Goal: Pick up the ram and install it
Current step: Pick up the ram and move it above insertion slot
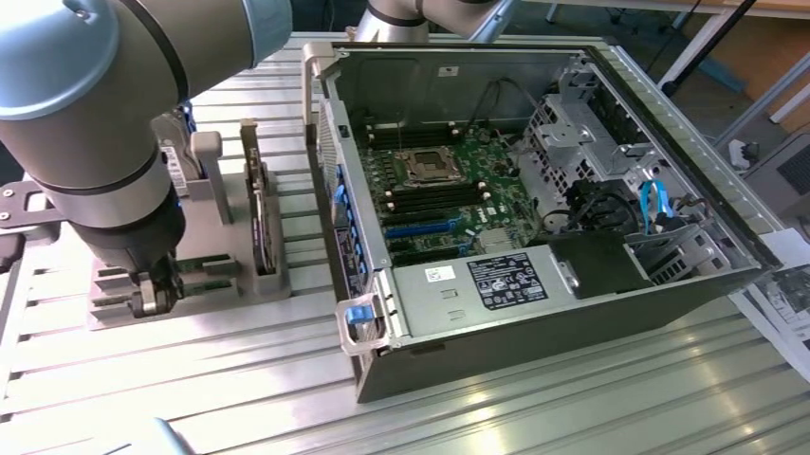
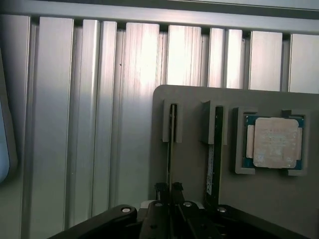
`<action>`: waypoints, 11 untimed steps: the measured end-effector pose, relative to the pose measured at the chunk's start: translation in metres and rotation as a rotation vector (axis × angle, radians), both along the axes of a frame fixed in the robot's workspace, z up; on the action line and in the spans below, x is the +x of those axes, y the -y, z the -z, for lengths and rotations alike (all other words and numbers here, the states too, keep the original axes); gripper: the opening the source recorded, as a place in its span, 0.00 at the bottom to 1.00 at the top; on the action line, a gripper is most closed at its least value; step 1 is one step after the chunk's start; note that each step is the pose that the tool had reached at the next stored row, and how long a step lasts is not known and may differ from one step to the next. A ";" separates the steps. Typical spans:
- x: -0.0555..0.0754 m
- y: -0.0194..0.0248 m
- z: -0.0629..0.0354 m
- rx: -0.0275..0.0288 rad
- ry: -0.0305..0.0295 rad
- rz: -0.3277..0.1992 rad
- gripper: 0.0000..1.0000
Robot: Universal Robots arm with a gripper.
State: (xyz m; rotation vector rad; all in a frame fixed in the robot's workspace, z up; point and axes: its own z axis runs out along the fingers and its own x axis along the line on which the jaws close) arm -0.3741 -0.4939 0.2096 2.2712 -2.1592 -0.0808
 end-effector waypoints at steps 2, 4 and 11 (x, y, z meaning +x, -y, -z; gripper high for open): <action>0.000 0.0000 -0.0068 0.0001 0.0000 0.000 0.14; 0.000 0.0000 -0.0090 0.0000 0.0001 0.000 0.14; 0.000 0.0000 -0.0256 0.0000 0.0000 0.000 0.14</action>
